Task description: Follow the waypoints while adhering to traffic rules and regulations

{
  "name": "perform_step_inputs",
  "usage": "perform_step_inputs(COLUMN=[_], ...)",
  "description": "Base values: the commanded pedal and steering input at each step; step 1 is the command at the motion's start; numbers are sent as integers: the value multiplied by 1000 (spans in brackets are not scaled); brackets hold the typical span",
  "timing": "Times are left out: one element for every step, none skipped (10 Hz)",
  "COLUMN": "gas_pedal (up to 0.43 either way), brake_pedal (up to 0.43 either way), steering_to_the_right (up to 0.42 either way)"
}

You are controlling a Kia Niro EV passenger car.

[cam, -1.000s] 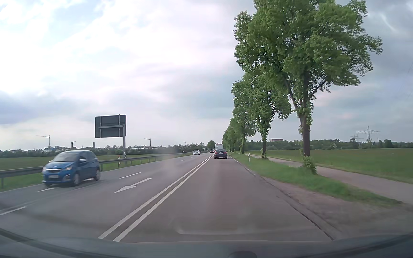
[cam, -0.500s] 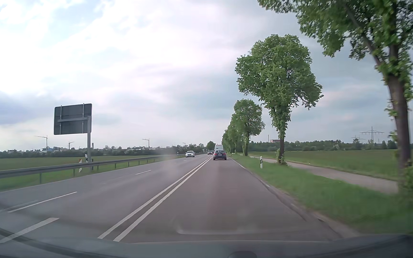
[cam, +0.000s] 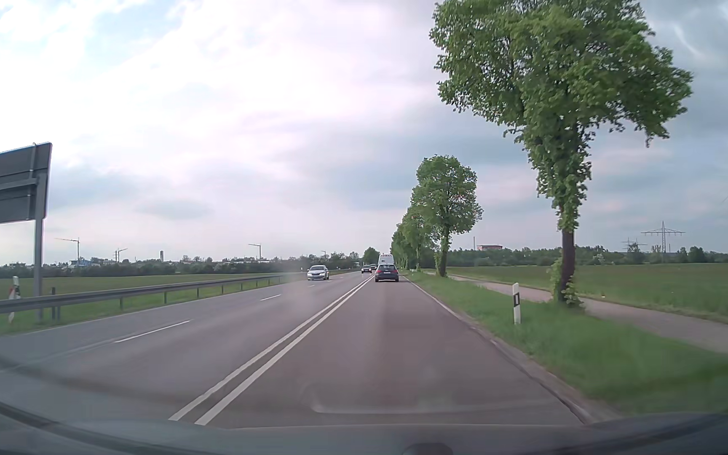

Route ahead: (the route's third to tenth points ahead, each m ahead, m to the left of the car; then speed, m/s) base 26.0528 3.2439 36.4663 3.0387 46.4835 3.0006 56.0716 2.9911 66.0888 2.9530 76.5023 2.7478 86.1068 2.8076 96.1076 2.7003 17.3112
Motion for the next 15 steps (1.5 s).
perform_step_inputs(gas_pedal=[157,157,157,157,150,150,150,150,150,150,150,150,150,150,150], brake_pedal=[0,0,0,0,0,0,0,0,0,0,0,0,0,0,0], steering_to_the_right=[-2,-2,-1,-1,-2,-1,-2,-2,-2,-2,-2,-2,-2,-2,-2])
